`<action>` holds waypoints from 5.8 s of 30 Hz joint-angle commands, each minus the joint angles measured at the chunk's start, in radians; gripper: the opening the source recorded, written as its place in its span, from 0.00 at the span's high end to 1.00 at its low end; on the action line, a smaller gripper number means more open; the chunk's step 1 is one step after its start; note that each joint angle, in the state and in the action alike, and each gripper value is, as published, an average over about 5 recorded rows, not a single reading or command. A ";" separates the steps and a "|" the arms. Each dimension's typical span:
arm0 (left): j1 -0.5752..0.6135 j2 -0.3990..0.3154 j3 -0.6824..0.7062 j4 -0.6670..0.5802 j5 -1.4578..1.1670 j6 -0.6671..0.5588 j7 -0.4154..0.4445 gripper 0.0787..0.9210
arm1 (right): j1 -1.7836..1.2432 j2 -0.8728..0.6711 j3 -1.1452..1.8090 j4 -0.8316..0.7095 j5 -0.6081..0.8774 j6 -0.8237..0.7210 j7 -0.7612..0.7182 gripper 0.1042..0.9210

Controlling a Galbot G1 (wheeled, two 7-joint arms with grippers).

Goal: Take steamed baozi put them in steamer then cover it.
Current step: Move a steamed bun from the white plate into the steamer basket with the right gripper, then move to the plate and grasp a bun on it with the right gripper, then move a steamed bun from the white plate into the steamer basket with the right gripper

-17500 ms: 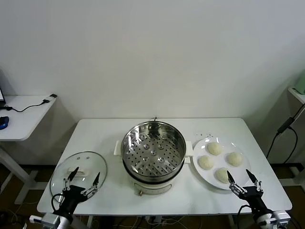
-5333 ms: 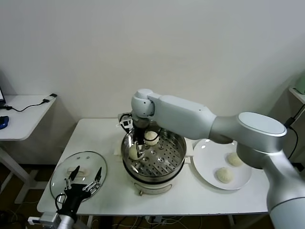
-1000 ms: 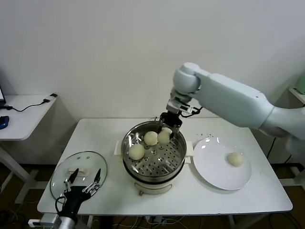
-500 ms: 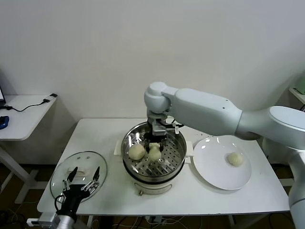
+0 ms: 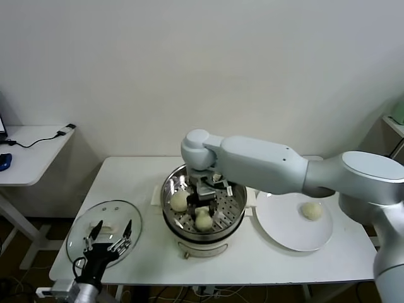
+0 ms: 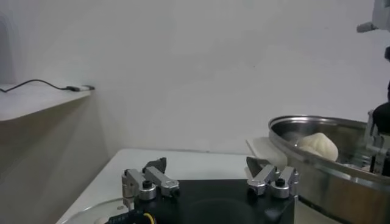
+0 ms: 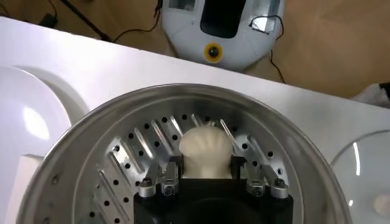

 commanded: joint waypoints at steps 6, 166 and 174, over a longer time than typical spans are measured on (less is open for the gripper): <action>-0.003 0.000 0.003 0.005 0.001 -0.001 0.001 0.12 | 0.004 -0.029 0.017 0.040 0.019 -0.059 0.004 0.32; -0.056 0.037 -0.013 0.025 0.050 -0.011 -0.001 0.12 | 0.164 -0.179 -0.191 -0.068 0.418 -1.207 0.276 0.42; -0.052 0.033 -0.009 0.016 0.045 -0.012 -0.001 0.12 | 0.142 -0.149 -0.169 -0.098 0.403 -1.216 0.296 0.42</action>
